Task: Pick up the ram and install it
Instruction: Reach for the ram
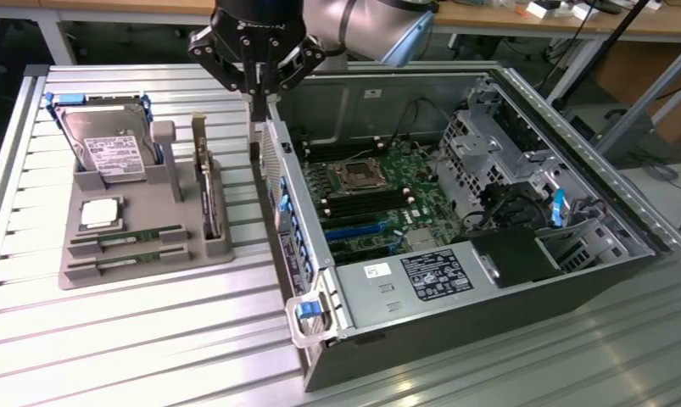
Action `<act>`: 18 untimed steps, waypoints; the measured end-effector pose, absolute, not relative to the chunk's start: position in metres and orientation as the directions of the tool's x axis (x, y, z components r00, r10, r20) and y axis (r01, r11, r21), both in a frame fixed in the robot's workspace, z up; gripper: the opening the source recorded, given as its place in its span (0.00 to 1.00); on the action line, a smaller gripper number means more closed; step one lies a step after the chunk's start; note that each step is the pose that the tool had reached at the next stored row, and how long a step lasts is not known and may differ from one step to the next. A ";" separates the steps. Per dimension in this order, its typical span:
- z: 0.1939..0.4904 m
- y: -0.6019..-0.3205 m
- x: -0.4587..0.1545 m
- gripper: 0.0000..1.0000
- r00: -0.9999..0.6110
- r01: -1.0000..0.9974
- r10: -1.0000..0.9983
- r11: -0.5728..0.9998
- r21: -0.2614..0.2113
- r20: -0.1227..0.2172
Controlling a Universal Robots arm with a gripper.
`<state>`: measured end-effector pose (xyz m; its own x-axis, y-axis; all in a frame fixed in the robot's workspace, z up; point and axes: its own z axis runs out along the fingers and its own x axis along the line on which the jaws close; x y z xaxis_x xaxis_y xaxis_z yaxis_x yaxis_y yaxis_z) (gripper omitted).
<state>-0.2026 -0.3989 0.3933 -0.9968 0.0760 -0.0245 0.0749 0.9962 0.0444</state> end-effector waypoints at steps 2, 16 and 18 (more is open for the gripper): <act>0.393 -0.399 -0.206 0.10 -0.997 0.075 0.076 0.996 0.044 -0.024; 0.393 -0.399 -0.229 0.10 -0.997 0.075 0.076 0.996 0.044 -0.024; 0.393 -0.399 -0.233 0.10 -0.997 0.075 0.076 0.996 0.044 -0.024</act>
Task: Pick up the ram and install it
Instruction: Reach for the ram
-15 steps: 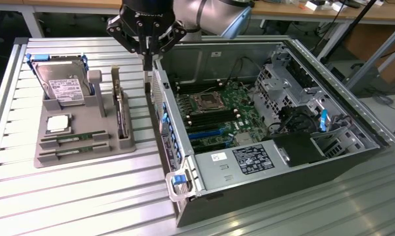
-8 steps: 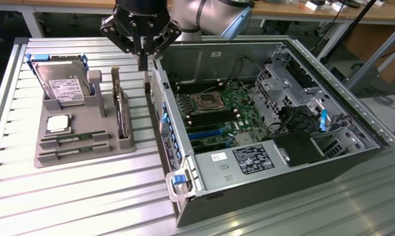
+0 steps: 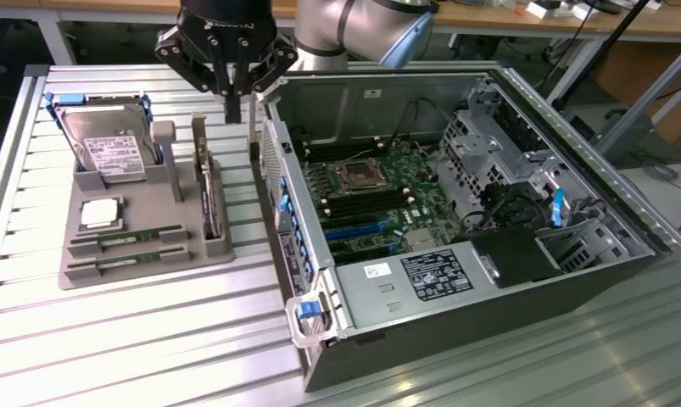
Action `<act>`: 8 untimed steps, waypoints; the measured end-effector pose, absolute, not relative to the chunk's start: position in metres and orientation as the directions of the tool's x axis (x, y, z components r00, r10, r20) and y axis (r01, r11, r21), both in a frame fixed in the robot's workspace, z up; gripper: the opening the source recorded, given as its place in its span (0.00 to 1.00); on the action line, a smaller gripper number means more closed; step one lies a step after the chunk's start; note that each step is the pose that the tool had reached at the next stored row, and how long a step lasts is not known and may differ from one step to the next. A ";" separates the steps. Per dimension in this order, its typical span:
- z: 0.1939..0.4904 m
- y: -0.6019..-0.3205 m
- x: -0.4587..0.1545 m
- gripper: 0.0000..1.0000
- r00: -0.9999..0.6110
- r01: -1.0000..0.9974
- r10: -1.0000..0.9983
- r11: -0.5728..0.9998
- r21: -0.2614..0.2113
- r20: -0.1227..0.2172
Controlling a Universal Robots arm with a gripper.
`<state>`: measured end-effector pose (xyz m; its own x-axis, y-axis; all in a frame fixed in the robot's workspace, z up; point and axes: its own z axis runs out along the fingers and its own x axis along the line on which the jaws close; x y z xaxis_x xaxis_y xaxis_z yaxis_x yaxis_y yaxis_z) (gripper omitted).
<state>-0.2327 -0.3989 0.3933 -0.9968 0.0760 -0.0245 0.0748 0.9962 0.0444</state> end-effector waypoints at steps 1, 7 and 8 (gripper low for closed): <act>0.393 -0.399 -0.235 0.10 -0.997 0.075 0.076 0.996 0.044 -0.024; 0.393 -0.399 -0.245 0.10 -0.997 0.075 0.076 0.996 0.044 -0.024; 0.393 -0.399 -0.246 0.10 -0.997 0.075 0.076 0.996 0.044 -0.024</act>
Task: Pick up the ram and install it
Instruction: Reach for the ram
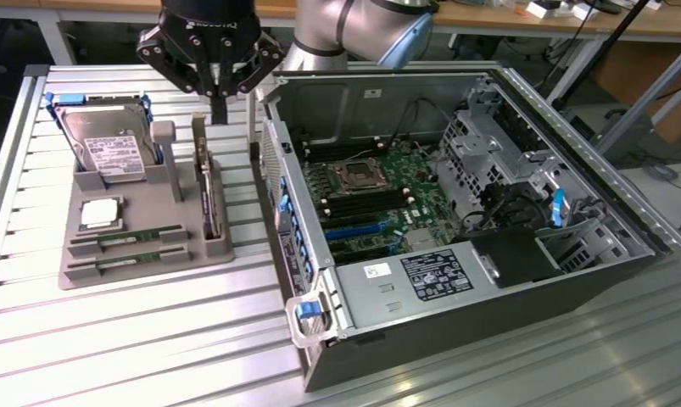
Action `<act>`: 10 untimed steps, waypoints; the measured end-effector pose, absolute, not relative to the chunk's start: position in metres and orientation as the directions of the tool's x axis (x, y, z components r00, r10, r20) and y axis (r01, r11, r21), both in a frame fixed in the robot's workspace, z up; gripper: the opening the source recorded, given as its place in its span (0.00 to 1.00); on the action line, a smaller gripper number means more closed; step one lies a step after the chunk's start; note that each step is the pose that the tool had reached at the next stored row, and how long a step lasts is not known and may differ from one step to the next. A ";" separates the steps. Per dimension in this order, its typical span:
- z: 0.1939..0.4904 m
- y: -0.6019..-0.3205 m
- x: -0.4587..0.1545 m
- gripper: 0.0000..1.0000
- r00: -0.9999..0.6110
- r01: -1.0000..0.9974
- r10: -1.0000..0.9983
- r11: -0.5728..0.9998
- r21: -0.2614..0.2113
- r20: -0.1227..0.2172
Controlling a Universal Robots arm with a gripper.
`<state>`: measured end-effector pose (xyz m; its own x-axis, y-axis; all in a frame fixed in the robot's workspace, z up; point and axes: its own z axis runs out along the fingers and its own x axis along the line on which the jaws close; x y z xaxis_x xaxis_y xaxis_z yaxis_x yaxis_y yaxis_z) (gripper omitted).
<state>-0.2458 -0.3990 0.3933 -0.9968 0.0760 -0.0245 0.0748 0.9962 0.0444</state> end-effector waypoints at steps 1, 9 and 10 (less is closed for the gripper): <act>0.393 -0.399 -0.247 0.10 -0.997 0.075 0.076 0.996 0.044 -0.024; 0.393 -0.399 -0.256 0.10 -0.997 0.075 0.076 0.996 0.044 -0.024; 0.393 -0.399 -0.257 0.10 -0.997 0.075 0.076 0.996 0.044 -0.024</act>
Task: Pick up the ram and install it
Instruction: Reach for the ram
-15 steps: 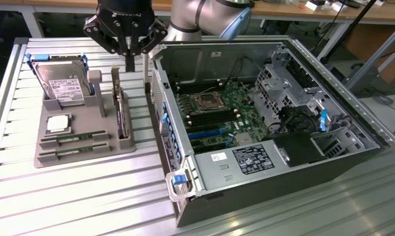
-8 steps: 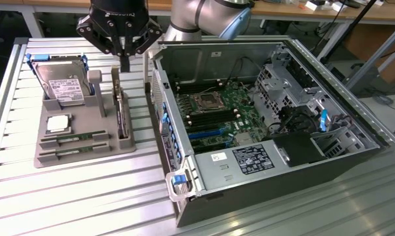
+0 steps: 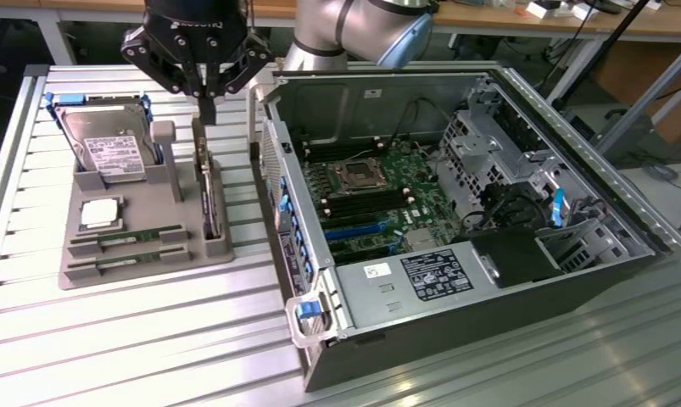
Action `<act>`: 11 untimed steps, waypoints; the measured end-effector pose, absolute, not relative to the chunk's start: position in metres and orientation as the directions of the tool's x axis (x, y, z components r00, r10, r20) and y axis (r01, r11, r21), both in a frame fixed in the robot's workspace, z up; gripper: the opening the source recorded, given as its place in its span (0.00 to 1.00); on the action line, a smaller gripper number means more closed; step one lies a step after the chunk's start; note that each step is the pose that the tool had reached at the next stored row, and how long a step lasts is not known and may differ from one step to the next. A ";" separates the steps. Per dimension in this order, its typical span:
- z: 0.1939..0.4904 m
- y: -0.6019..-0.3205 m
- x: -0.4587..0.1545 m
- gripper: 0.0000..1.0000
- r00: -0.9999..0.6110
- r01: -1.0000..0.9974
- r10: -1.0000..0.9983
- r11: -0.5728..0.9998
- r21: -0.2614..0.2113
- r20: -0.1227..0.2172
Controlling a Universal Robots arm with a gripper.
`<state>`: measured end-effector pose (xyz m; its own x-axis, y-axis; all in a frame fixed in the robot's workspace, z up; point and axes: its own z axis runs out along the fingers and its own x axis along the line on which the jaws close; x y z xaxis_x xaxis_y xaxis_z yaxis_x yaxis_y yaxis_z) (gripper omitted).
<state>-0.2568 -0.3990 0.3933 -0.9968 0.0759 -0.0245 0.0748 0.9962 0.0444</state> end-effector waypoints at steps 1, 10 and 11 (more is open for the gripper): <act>0.393 -0.399 -0.258 0.10 -0.997 0.075 0.076 0.996 0.044 -0.024; 0.393 -0.399 -0.272 0.10 -0.997 0.075 0.076 0.996 0.044 -0.024; 0.393 -0.399 -0.275 0.10 -0.997 0.075 0.076 0.996 0.044 -0.024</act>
